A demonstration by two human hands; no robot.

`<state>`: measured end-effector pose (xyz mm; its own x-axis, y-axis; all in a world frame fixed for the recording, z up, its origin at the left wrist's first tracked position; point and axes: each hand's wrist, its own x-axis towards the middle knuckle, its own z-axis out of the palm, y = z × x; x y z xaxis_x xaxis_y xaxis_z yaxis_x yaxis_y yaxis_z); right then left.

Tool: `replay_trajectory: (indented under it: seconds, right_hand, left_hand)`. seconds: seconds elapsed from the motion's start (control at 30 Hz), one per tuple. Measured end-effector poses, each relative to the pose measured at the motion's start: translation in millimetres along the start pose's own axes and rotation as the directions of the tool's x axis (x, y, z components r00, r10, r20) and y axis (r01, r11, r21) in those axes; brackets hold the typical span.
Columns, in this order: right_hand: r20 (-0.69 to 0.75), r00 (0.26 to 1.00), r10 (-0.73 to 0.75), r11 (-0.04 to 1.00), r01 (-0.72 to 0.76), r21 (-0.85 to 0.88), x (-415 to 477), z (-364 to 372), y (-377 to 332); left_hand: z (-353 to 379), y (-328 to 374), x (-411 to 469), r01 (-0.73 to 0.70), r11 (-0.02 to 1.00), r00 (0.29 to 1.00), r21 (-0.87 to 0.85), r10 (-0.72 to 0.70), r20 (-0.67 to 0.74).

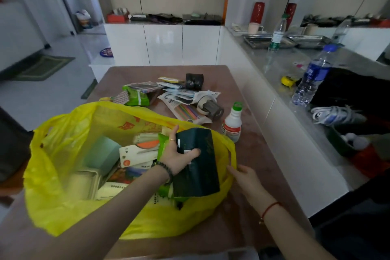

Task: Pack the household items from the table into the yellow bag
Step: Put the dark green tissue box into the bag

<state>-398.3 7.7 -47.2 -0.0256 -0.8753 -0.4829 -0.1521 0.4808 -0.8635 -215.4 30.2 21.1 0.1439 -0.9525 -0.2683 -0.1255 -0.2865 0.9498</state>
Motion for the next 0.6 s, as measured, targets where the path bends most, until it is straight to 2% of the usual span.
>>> replay_trajectory:
  seconds: [0.1,0.17,0.27,0.4,0.5,0.6]
  right_hand:
    - [0.028,0.994,-0.107,0.961,0.096,0.261,-6.8,-12.0,-15.5]
    - [0.017,0.979,-0.202,0.923,0.185,0.336,-13.5,-24.9,-32.3]
    - [0.036,0.938,-0.346,0.890,0.315,0.330,-29.9,-42.0,-57.8]
    - [0.209,0.858,-0.470,0.860,0.390,0.329,-59.9,-50.7,-77.1]
    - [0.288,0.812,-0.508,0.847,0.411,0.336,-77.5,-52.6,-83.7]
    - [0.319,0.776,-0.545,0.834,0.460,0.306,-83.6,-57.9,-89.3]
  left_hand:
    - [2.6,-4.4,0.8,0.017,0.999,1.000,0.030,-0.017,-0.008]
    - [4.6,-5.9,4.6,0.034,0.998,0.999,0.055,-0.033,-0.021]
    - [12.2,-4.3,11.0,0.058,0.989,0.998,0.133,-0.053,-0.038]
    - [33.1,3.1,21.5,0.063,0.962,0.995,0.264,-0.039,-0.097]
    - [48.6,1.6,23.6,0.123,0.872,0.992,0.474,-0.102,-0.069]
    - [52.8,-4.4,24.9,0.097,0.795,0.993,0.598,-0.117,-0.004]
